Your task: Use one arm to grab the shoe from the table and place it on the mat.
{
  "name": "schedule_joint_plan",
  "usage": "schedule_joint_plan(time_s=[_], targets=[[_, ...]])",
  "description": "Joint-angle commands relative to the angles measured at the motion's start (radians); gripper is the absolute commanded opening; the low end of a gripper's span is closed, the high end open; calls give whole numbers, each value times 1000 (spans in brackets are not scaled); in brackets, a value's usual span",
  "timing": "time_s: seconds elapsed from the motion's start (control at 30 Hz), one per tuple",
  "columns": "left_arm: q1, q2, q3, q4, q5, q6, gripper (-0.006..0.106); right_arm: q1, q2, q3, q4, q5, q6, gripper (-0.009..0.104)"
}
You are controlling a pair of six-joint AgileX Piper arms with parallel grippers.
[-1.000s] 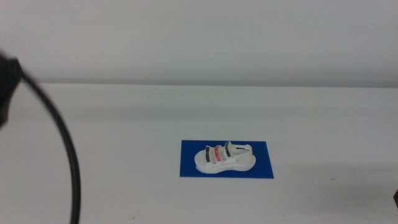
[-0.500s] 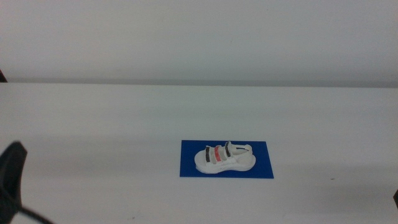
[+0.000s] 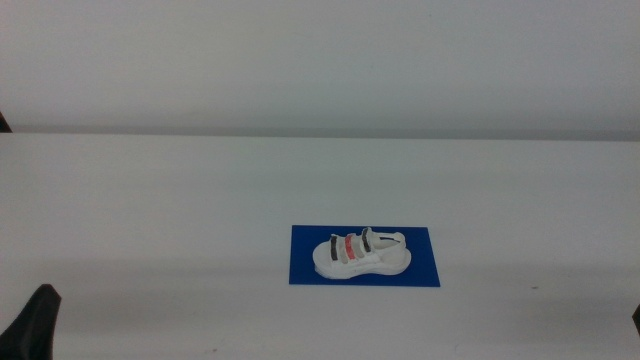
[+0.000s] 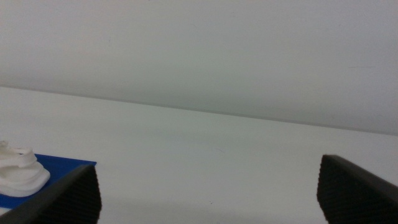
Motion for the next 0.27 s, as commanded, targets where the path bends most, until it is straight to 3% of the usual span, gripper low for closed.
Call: schedule_joint_plan(time_s=[0.0, 0.23], targets=[[2, -39, 40, -4, -22, -7, 94, 0, -38, 43, -3, -5, 0, 93], [2, -39, 40, -4, -47, -7, 94, 0, -38, 43, -3, -5, 0, 93]])
